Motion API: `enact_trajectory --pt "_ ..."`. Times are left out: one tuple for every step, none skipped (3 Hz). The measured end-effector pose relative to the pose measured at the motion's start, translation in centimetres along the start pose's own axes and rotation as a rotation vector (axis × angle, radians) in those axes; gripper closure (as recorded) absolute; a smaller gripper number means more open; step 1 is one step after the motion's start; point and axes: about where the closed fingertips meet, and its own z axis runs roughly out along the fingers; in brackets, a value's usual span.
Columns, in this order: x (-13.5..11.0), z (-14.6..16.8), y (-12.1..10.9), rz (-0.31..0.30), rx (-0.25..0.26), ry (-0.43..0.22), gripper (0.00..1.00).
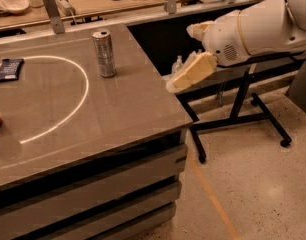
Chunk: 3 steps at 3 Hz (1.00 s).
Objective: Move redbull can near rxbar blueberry
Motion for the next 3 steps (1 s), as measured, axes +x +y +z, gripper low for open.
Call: enact_trajectory --pt "-2.0 3.9 -1.9 -0.006 0.001 -0.118 0.00" --pt "-3.1 8.0 -3.4 -0.009 -0.010 -0.179 0.00" --pt "-3.3 11.7 -4.6 0.015 -0.024 -0.240 0.00"
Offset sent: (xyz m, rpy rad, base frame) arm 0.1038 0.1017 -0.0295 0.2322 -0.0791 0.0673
